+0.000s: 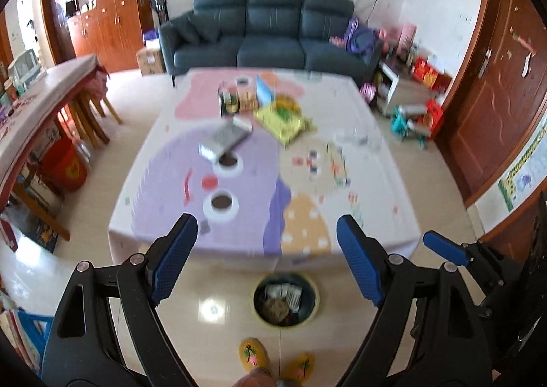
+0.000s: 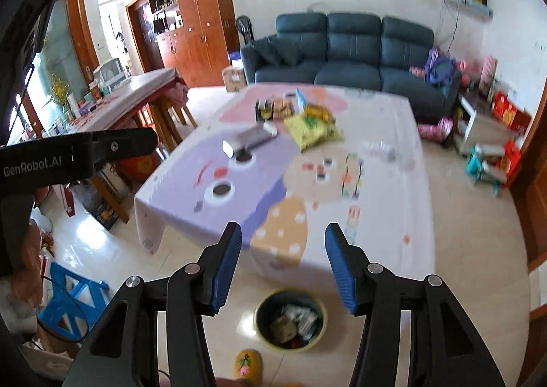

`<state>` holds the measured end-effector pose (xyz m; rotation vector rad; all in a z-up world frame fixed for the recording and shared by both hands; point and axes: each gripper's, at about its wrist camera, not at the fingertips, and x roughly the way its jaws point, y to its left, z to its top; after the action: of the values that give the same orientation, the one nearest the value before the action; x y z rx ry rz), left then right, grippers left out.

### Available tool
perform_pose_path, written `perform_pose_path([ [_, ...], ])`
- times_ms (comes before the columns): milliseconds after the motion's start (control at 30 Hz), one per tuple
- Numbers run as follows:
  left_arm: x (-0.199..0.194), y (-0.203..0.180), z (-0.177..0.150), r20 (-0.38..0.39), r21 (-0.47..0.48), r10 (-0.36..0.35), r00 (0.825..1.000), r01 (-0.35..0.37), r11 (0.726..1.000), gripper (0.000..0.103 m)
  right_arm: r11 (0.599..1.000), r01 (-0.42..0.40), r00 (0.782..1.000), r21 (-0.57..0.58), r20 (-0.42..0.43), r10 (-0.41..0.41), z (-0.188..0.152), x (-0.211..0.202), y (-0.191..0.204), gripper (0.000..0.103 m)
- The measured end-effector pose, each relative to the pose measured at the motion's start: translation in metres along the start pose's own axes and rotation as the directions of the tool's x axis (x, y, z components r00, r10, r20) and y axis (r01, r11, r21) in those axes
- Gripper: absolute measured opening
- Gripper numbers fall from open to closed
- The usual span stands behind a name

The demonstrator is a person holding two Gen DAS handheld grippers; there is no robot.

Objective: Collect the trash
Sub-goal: 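Raise both open tools back toward the table, then grasp the yellow snack bag with the right tool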

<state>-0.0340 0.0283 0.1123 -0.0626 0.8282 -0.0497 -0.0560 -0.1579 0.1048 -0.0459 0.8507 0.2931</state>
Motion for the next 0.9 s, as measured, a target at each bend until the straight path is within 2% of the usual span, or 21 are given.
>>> perform_pose_path([
  [167,-0.013,0.01,0.05,0.068,0.018,-0.036,0.997,0.034,0.999,0.082,0.999,0.037,0.997,-0.004,0.062,-0.037,0.057,-0.007,-0.001,0.053],
  [267,-0.012,0.019,0.082,0.092,0.041,-0.075,0.993,0.072,0.997,0.082,0.998,0.056,0.994,0.002,0.097,-0.056,0.095,-0.006,-0.002,0.066],
  [400,-0.002,0.028,0.118,0.106,0.084,-0.117,0.987,0.108,0.991,0.082,0.993,0.12,0.983,-0.015,0.142,-0.116,0.142,-0.001,-0.005,0.068],
  [667,0.045,0.036,0.173,0.043,0.103,-0.153,0.987,0.148,0.984,0.082,0.986,0.166,0.982,-0.027,0.101,-0.163,0.211,0.032,-0.032,0.068],
  [900,0.106,0.034,0.205,0.004,0.092,-0.103,0.995,0.102,0.99,0.082,0.993,0.098,0.995,-0.06,0.019,-0.097,0.258,0.1,-0.083,0.073],
])
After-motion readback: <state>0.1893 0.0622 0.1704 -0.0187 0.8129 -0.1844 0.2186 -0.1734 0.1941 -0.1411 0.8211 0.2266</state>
